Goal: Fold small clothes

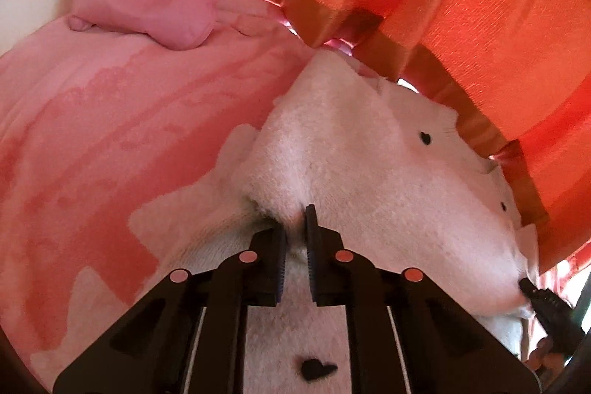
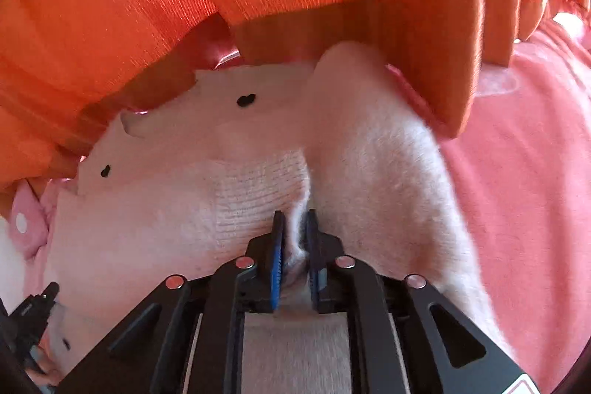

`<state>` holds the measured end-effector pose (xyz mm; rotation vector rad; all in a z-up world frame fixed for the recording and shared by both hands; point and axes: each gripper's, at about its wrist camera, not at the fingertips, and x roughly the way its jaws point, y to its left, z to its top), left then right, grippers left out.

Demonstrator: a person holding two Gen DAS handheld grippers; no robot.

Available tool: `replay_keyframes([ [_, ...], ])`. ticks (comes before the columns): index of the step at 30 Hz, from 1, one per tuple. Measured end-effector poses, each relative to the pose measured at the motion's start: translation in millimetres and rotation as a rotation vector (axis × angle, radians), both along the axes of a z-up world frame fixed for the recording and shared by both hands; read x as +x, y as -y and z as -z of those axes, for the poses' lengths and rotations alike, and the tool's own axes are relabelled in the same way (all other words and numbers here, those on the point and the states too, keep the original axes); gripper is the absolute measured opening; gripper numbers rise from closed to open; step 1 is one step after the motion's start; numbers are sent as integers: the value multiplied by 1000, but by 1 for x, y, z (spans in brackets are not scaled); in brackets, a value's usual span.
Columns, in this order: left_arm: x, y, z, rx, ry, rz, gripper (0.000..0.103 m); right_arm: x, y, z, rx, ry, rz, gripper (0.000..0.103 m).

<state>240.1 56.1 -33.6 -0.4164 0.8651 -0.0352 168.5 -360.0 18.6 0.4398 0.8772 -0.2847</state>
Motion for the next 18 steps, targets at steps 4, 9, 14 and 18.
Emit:
replay_keyframes([
  [4, -30, -19, -22, -67, -12, 33, 23, -73, 6, -60, 23, 59, 3, 44],
  [9, -106, -51, -30, -49, -102, 156, 67, -162, 0, -46, 19, -133, -145, 57],
  [14, -164, -76, 0, -113, -313, 216, 68, -242, 1, 8, 146, -393, -244, 57],
  [18, -186, -71, 1, -133, -324, 215, 68, -259, -9, 26, 337, -420, -294, 59],
])
